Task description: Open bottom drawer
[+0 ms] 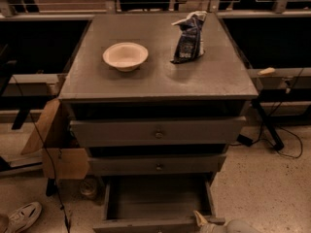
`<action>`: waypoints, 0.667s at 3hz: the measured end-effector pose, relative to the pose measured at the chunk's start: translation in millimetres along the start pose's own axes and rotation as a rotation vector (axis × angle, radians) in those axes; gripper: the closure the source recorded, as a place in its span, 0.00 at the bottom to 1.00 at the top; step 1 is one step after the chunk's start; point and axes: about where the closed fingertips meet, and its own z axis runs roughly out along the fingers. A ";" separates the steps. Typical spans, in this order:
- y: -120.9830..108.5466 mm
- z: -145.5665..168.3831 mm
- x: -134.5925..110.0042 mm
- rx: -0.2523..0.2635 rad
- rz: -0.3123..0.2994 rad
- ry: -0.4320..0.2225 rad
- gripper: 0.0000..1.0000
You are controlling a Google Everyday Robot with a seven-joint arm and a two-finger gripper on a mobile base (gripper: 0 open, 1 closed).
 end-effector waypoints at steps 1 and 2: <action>-1.1 -3.2 -3.4 0.000 0.000 0.000 0.39; -6.4 -6.9 -9.0 0.000 0.000 0.000 0.63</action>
Offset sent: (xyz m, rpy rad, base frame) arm -0.0621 -0.0401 0.0023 -0.0443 -0.0630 -0.0258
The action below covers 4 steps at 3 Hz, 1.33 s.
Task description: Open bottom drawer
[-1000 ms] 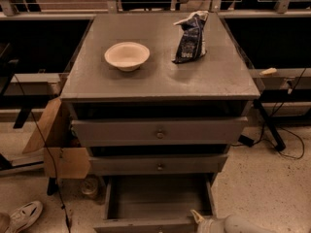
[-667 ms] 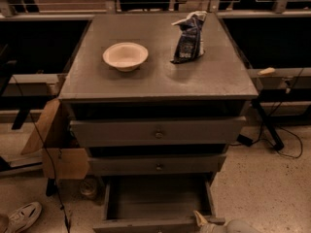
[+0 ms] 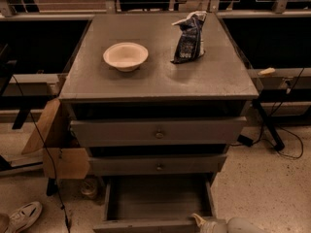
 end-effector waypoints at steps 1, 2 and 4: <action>-4.7 -1.8 -3.8 0.000 0.000 0.000 0.86; -10.3 -3.2 -6.3 0.000 0.000 0.000 1.00; -21.3 -4.1 -8.9 0.000 0.000 0.000 1.00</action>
Offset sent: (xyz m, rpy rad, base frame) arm -0.0732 -0.0433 -0.0126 -0.0419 -0.0403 -0.0254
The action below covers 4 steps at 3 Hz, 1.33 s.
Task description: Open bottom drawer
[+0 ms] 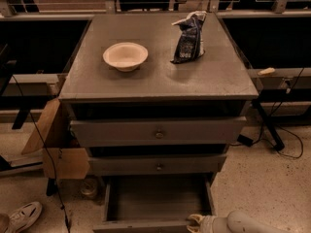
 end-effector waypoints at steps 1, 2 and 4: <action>-2.5 -0.3 -0.8 0.000 0.000 0.000 1.00; -0.7 -2.8 3.5 0.005 0.003 0.002 1.00; -2.6 -12.5 12.2 0.020 -0.007 0.023 0.98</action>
Offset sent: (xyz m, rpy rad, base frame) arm -0.1054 -0.0755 -0.0213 -0.0522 -0.0237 -0.1066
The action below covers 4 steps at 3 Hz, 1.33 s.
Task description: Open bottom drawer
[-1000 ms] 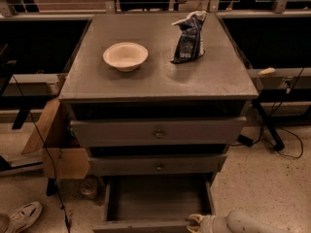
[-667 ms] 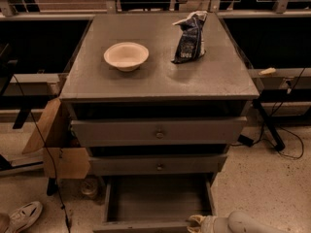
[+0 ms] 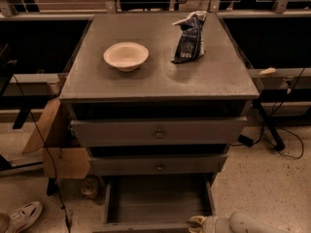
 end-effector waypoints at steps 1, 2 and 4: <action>-0.4 0.1 -0.1 0.000 0.000 0.000 0.75; 1.7 -3.5 1.1 0.009 -0.002 0.001 0.52; 19.8 -35.7 -16.6 0.072 -0.074 -0.028 0.06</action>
Offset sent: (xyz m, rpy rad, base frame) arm -0.0778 -0.0639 0.0247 -0.0659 -0.1144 -0.0705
